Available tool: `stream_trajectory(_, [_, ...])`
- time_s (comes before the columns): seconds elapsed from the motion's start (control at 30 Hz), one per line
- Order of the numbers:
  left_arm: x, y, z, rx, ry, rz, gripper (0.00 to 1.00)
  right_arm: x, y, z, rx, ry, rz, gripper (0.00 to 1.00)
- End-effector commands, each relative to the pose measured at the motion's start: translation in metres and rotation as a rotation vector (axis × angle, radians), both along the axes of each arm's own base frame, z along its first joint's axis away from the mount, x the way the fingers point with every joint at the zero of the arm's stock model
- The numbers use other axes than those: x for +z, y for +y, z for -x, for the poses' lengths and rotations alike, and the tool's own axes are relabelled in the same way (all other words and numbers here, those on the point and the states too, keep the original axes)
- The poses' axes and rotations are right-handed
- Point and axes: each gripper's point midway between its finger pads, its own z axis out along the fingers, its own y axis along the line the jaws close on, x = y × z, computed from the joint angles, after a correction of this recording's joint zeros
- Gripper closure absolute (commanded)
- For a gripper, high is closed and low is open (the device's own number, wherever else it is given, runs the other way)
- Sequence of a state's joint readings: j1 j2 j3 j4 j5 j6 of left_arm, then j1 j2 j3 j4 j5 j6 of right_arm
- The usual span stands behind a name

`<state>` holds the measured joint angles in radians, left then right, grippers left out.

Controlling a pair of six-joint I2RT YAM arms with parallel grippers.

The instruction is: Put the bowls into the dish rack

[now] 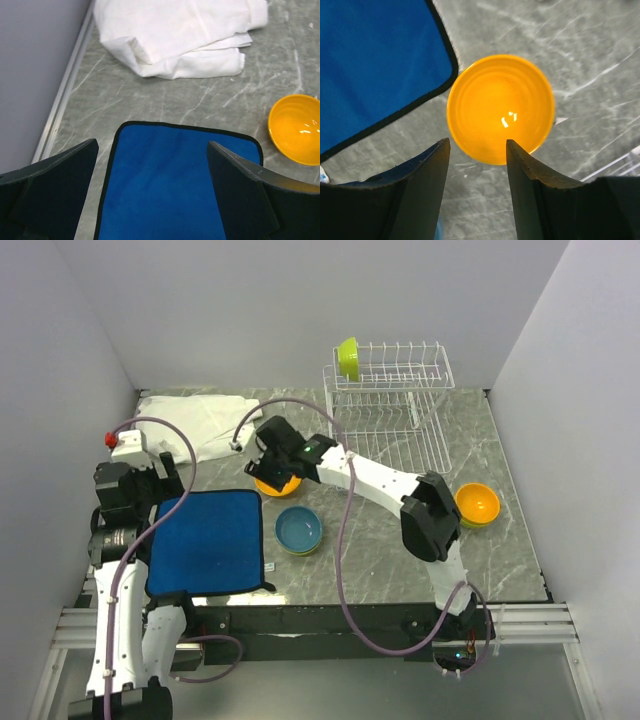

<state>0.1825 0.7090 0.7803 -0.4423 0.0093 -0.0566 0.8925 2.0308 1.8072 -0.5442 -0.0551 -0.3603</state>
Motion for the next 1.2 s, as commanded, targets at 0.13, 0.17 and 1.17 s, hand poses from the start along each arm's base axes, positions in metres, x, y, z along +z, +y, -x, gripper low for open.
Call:
stream_trajectory(0.13, [0.022,0.021,0.017,0.136,-0.027,-0.005,0.03,0.006,0.016,-0.009,-0.144,-0.082,-0.002,0.43])
stream_trajectory(0.17, [0.024,0.021,0.018,0.135,-0.03,-0.003,0.03,0.0,0.02,-0.007,-0.139,-0.089,0.012,0.43])
stream_trajectory(1.17, [0.014,0.016,0.016,0.117,-0.019,0.026,0.03,-0.071,0.041,-0.011,-0.114,-0.043,0.148,0.6])
